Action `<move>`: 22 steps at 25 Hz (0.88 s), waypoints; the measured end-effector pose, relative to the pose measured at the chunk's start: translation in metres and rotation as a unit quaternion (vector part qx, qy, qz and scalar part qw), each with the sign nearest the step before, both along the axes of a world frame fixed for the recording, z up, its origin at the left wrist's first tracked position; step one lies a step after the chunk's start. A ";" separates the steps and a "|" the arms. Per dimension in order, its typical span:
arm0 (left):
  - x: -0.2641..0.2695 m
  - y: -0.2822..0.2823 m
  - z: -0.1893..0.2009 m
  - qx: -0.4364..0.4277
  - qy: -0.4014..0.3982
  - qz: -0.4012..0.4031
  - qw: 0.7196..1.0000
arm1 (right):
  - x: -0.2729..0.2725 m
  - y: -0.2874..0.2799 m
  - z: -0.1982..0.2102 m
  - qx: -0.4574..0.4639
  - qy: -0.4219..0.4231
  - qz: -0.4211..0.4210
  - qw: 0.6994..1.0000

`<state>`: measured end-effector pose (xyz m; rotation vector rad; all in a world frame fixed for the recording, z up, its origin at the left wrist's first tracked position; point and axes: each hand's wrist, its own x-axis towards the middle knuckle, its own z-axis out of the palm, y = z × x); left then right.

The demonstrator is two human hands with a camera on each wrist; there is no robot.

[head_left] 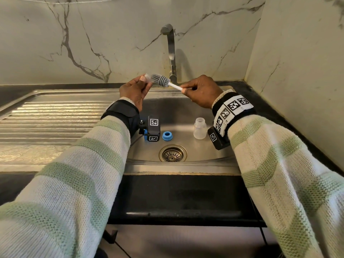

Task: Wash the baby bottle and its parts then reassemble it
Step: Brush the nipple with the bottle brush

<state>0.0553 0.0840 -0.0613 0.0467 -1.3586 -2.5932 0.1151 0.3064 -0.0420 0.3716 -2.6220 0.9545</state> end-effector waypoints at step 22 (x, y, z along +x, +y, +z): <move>-0.012 0.001 -0.024 -0.289 -0.055 -0.028 0.955 | -0.002 0.002 -0.002 0.054 0.011 -0.053 0.997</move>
